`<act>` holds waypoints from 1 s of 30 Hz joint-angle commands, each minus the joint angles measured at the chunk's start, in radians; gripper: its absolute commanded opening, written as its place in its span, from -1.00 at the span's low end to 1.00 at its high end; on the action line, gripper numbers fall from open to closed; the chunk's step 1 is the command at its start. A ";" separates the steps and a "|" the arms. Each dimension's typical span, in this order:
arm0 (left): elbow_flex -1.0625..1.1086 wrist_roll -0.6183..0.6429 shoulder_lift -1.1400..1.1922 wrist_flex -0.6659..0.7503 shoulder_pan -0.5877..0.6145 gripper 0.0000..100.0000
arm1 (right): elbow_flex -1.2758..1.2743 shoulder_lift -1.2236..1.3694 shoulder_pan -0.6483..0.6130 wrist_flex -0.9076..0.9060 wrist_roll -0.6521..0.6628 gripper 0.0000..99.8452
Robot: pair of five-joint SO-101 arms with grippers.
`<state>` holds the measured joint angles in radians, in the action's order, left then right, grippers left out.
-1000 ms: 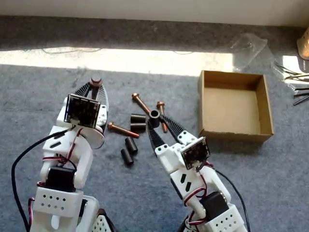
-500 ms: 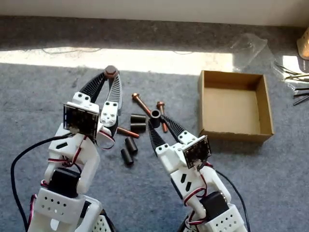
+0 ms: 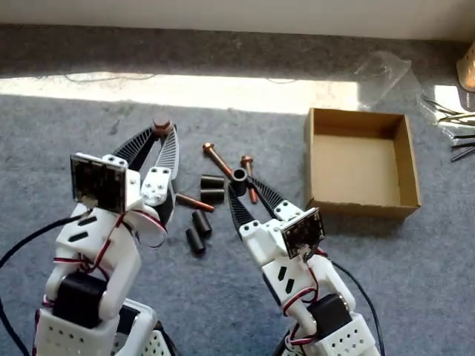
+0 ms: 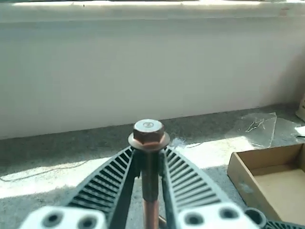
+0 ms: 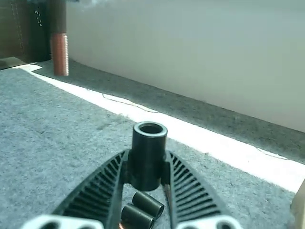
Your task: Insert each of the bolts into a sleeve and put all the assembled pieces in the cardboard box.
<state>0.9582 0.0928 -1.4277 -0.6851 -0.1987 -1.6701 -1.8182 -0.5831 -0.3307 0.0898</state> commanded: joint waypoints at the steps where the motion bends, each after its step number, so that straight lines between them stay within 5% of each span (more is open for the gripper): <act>1: -0.021 0.006 -0.119 0.000 -0.012 -0.99 | -0.122 -0.015 0.010 -0.002 -0.006 -0.99; 7: 0.102 0.005 -0.278 0.011 -0.012 -0.99 | -0.122 -0.013 0.010 -0.002 -0.006 -0.99; 16: 0.343 0.015 -0.335 0.420 -0.022 -0.99 | -0.125 -0.015 0.002 0.002 -0.005 -0.99; 25: 0.352 0.018 -0.332 0.443 -0.193 -0.99 | -0.127 -0.012 -0.019 -0.001 0.003 -0.99; 30: 0.302 0.146 -0.231 0.439 -0.200 -0.98 | -0.125 -0.012 -0.022 -0.001 0.077 -0.99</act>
<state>1.3188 0.1987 -1.7223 -0.2693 -0.3890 -1.6701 -1.8182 -0.5877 -0.3337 0.1435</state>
